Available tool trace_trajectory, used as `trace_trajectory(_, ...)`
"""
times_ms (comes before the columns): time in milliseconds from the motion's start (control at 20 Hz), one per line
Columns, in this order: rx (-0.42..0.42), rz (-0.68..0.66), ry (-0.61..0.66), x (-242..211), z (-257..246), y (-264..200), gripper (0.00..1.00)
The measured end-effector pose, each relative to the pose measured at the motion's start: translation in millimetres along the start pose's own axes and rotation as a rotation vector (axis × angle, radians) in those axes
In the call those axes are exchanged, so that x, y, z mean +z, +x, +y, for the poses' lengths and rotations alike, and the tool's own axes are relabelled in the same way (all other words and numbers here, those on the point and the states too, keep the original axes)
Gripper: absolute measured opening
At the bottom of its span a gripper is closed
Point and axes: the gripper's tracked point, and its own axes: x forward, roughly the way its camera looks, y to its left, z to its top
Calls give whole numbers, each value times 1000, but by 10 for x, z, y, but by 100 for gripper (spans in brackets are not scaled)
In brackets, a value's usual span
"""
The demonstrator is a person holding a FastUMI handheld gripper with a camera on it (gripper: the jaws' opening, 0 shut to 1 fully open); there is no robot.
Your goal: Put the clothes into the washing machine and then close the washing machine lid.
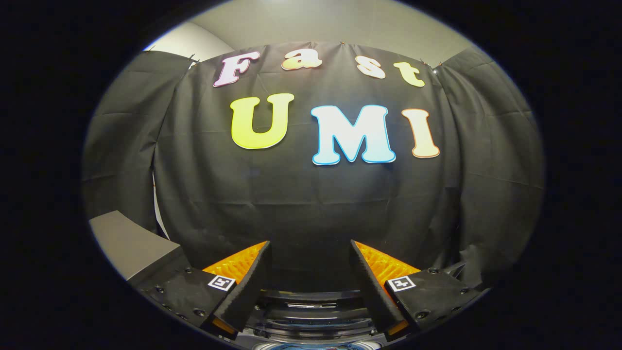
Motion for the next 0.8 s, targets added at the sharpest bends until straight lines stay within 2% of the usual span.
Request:
trace_trajectory(250,-5,44,29,-208,-24,26,98)
trace_trajectory(800,16,-87,30,-212,-17,-381,98)
